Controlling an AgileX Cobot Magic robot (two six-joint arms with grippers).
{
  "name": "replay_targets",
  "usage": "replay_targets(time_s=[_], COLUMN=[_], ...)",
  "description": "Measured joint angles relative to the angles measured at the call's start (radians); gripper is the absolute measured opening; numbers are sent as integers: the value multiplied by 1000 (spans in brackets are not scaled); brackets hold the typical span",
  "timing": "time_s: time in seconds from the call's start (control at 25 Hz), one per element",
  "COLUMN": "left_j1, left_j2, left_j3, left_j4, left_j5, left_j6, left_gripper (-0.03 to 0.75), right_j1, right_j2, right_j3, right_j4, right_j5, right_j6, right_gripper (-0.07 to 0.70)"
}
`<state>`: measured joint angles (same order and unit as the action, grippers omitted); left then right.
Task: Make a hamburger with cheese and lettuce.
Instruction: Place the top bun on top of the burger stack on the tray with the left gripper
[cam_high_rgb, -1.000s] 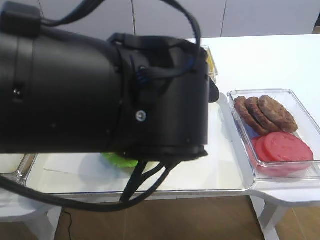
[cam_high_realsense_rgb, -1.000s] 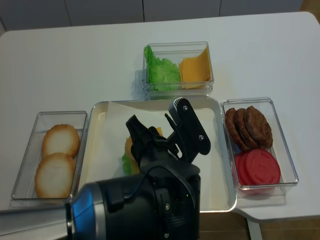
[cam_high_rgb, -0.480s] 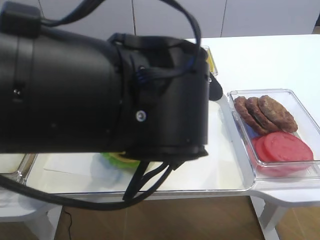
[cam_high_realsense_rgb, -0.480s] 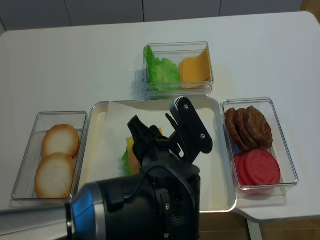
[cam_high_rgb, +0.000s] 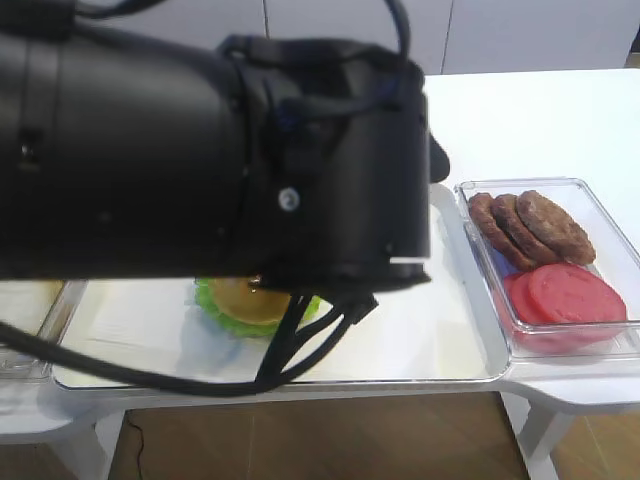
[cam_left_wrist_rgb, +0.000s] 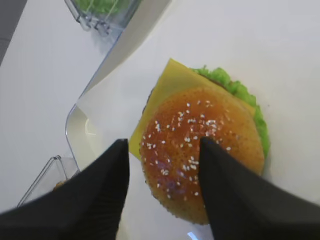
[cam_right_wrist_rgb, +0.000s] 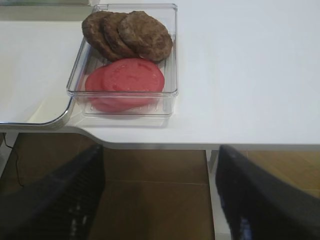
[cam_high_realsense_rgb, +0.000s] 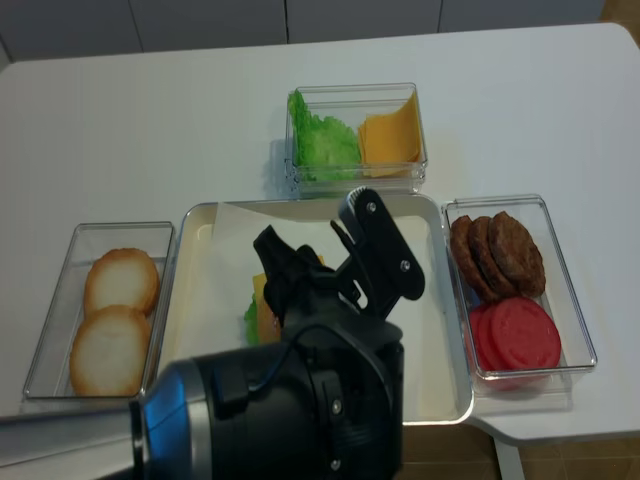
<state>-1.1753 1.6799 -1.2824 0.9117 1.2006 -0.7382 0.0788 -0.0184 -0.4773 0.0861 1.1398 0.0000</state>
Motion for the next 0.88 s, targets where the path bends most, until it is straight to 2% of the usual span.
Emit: replay_targets(time_s=[0.28,0.44,0.6,0.88], left_j1=[0,0,29,132], left_j2=[-51,-97,-150,-165], left_j3=[-149,-182,-189,-189], left_j4=[-151,-273,-417,-574], left_j5=[10,17,28,34], left_j6=[160,267,291,296], left_gripper=[338,339,338,339], right_j1=[0,0,0,0], right_j2=[0,0,0,0], right_j3=[0,0,0,0], right_j4=[0,0,0,0], right_j5=[0,0,0,0], right_j6=[0,0,0,0], right_gripper=[540,540,540,540])
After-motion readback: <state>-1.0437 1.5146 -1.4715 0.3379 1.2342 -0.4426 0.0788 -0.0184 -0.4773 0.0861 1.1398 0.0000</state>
